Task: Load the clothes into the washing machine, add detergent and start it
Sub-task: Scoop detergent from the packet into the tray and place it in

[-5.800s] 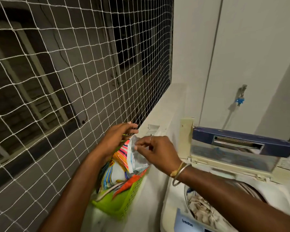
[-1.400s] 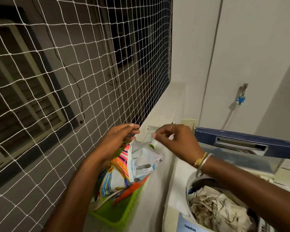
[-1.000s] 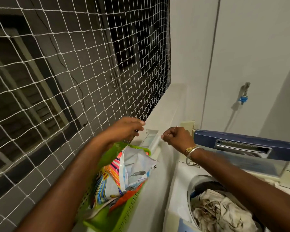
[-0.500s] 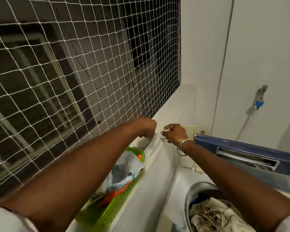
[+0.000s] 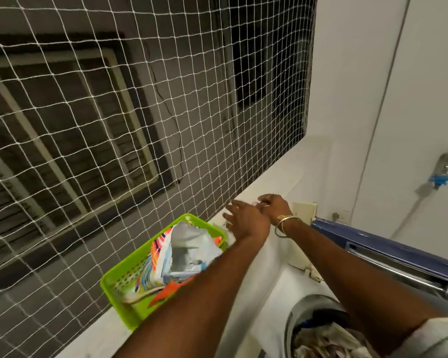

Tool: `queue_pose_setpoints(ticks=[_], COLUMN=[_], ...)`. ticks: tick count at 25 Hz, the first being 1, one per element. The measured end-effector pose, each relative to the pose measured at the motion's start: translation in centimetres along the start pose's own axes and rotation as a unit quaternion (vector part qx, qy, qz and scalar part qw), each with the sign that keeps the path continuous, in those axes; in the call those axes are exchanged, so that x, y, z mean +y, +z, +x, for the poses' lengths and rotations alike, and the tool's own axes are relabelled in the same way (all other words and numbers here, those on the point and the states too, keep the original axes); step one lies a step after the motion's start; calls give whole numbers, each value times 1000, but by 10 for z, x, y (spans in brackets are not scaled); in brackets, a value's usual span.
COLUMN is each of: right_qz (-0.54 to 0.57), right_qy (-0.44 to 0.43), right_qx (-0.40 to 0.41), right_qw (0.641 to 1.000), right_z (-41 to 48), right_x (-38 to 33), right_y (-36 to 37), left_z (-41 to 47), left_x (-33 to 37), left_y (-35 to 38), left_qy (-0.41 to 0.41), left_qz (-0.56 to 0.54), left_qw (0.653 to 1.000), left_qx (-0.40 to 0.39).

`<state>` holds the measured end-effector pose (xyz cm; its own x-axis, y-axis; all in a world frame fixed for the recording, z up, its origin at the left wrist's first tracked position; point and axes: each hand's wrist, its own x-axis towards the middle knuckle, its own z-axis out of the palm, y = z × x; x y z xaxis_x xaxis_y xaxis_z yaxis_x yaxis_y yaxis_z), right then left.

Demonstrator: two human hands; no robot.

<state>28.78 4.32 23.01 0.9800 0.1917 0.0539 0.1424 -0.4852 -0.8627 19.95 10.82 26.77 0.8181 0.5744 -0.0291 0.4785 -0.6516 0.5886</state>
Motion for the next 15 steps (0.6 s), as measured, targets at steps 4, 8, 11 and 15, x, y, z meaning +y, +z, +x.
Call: queue_pose_setpoints(ticks=[4,8,11,15], right_qz=[-14,-64,-86,-82], right_qy=[-10,-57,-77,-73], right_qx=[-35,-78,-97,-110], right_qw=[999,993,989,988], right_z=[10,11,14,14], right_x=[10,15,13,14], right_y=[4,6,11,13], left_z=[-9,-7,4,10], left_x=[-22,-38,-41,-46], left_y=[19,27,32,36], left_qy=[-56,-77,-112,-117], left_qz=[1,-20,-73,-81], left_qw=[998,997,991,989], left_qx=[0,22,27,33])
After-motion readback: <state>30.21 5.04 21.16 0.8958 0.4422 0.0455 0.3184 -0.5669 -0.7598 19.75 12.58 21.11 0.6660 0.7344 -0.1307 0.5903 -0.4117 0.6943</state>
